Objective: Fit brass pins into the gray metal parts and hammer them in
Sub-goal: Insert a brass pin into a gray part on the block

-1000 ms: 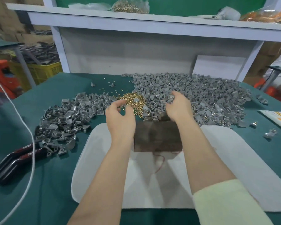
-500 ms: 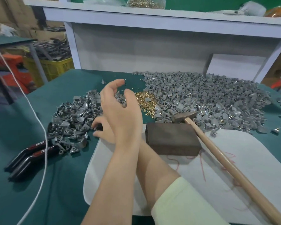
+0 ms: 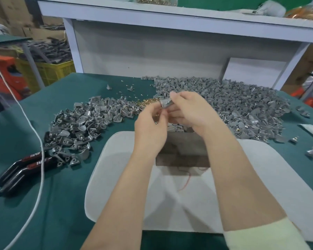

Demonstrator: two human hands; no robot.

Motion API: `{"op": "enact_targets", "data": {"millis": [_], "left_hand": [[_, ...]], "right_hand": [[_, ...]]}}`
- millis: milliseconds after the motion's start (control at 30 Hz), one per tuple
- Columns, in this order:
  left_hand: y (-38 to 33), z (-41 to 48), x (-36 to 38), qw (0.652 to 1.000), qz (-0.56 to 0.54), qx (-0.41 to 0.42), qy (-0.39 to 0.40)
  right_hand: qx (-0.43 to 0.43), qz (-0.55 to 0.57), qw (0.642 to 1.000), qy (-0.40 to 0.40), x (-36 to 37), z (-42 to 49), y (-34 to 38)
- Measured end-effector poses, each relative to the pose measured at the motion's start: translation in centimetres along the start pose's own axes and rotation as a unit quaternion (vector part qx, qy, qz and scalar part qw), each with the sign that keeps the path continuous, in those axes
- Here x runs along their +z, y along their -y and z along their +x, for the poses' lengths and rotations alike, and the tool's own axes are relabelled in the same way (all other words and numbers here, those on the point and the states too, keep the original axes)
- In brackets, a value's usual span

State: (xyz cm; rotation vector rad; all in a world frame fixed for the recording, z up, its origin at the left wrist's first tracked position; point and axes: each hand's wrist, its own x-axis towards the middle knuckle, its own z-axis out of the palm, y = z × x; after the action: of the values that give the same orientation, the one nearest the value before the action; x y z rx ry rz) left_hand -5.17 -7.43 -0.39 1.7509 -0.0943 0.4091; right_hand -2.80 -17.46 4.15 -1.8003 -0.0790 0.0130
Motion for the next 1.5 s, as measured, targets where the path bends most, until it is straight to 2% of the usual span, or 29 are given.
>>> {"op": "enact_targets", "data": {"millis": [167,300,400,467,567,633,733,900,1133,1300,1400,1500], "left_hand": [[0.2,-0.1,0.1,0.999,0.031,0.015,-0.011],[0.4,0.0,-0.2,0.998,0.054,0.01,-0.042],[0.4,0.2,-0.4,0.997,0.016,-0.018,-0.069],[0.4,0.3,-0.5,0.995,-0.035,-0.049,-0.083],[0.2,0.2,-0.6,0.989,-0.09,-0.075,-0.089],[0.1,0.3,-0.7,0.986,-0.112,-0.08,-0.09],[0.1,0.3,-0.8,0.982,-0.134,-0.092,-0.095],[0.2,0.4,-0.3,0.979,-0.154,-0.1,-0.09],[0.2,0.2,-0.1,0.977,-0.185,-0.083,-0.069],[0.2,0.1,0.0,0.985,-0.15,-0.068,-0.057],[0.1,-0.3,0.5,0.994,-0.096,-0.056,0.016],[0.0,-1.1,1.5,0.995,0.009,-0.028,0.099]], "right_hand": [[-0.002,-0.059,0.998,0.029,-0.8,-0.9,-1.2],[-0.018,-0.172,0.985,-0.005,0.0,0.0,-1.5],[-0.054,-0.3,0.95,-0.067,0.5,1.5,-2.1],[-0.043,-0.372,0.921,-0.105,1.1,3.2,-2.9],[0.043,-0.507,0.858,-0.066,2.6,5.2,-4.1],[0.092,-0.529,0.842,-0.049,3.3,6.2,-4.7],[0.113,-0.521,0.844,-0.055,3.4,6.9,-5.0],[0.087,-0.512,0.851,-0.082,3.5,6.9,-5.3],[0.046,-0.531,0.845,-0.041,3.4,6.7,-4.9],[0.016,-0.41,0.907,-0.095,1.1,5.8,-2.4],[-0.028,-0.284,0.95,-0.125,-2.0,2.8,-1.5],[-0.024,-0.209,0.971,-0.117,-4.3,-0.7,-1.6]]}}
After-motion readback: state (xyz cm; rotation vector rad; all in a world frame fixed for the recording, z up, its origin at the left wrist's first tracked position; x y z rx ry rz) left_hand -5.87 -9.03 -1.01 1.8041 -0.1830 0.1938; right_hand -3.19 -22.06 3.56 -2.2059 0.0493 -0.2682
